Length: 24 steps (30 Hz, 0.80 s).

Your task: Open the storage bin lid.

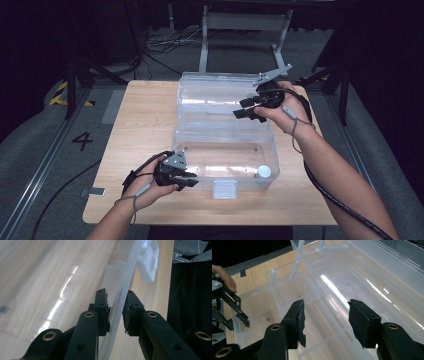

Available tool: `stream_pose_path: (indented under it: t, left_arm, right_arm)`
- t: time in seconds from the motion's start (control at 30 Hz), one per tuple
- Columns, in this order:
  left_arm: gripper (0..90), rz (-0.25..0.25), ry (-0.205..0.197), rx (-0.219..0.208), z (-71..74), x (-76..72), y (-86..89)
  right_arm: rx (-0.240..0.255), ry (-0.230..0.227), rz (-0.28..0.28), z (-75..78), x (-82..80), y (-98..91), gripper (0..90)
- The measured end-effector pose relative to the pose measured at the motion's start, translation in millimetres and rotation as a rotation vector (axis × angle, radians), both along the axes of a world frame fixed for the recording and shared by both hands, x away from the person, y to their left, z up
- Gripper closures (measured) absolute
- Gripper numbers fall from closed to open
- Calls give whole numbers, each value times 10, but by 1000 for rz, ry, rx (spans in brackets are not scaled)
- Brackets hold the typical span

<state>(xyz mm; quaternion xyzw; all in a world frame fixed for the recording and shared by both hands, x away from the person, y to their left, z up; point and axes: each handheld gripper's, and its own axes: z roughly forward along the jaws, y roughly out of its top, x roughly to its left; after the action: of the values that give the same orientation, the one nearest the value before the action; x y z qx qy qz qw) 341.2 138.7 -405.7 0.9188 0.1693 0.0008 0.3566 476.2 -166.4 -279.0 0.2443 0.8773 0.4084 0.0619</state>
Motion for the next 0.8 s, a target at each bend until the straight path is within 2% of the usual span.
stream_pose_path:
  t: [0.33,0.57,0.8]
  left_arm:
    - [755,9,0,9,0,-8,-7]
    - [753,14,-3,6,-3,-12,-9]
    - [750,20,-1,11,-1,-17,-13]
  right_arm:
    - [-9,-4,-2,-46,132,88,470]
    - [-41,-9,39,-77,209,149,496]
    - [-106,-19,105,-114,232,261,593]
